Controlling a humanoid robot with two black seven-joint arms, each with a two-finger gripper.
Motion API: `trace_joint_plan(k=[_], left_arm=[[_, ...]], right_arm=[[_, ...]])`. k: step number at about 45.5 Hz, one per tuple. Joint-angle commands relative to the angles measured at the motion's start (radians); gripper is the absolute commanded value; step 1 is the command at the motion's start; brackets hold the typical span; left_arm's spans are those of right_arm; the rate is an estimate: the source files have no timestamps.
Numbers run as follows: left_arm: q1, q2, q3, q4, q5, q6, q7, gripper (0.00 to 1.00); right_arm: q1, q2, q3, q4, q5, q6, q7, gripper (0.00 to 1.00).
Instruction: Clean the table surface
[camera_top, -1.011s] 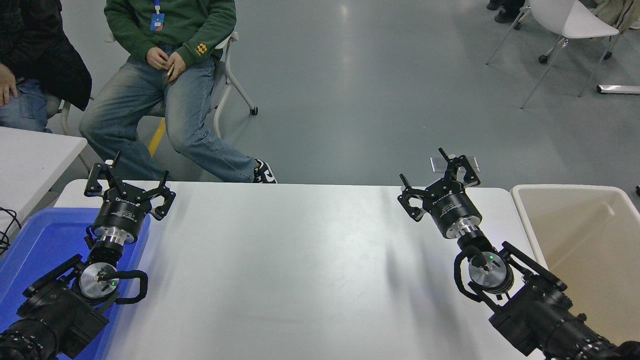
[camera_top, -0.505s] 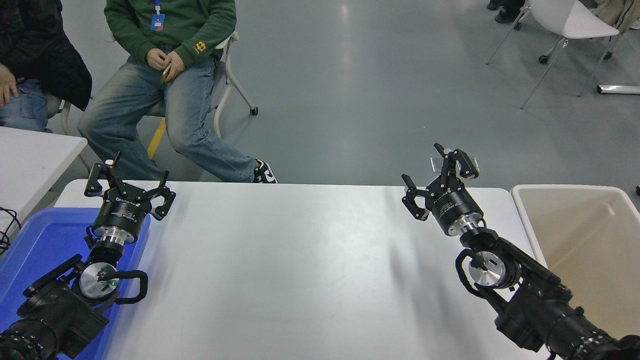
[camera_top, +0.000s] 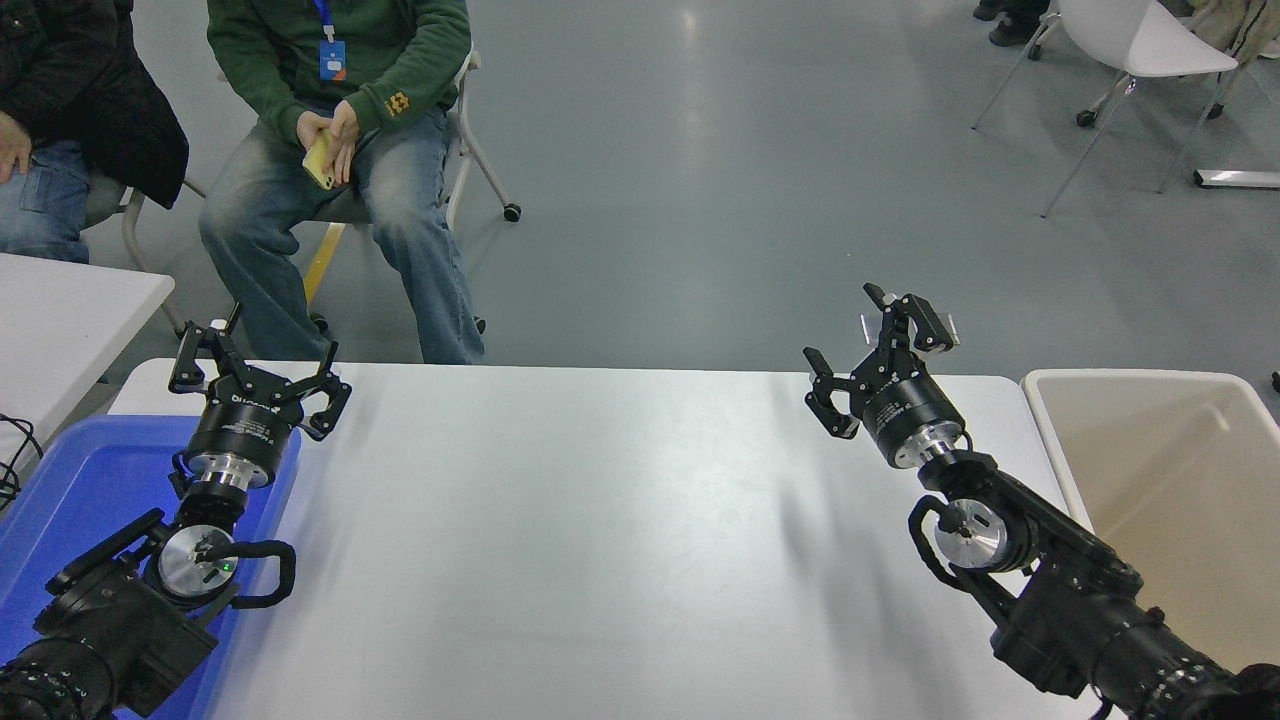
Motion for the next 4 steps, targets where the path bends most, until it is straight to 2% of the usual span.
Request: trace_joint_plan(k=[1, 4], left_arm=[[0.000, 0.000, 0.000, -0.001, 0.001, 0.000, 0.000, 1.00], [0.000, 0.000, 0.000, 0.001, 0.001, 0.000, 0.000, 1.00]], right_arm=[[0.001, 0.001, -0.001, 0.000, -0.002, -0.002, 0.000, 0.99], [0.001, 0.001, 0.001, 0.002, -0.002, -0.002, 0.000, 0.99]])
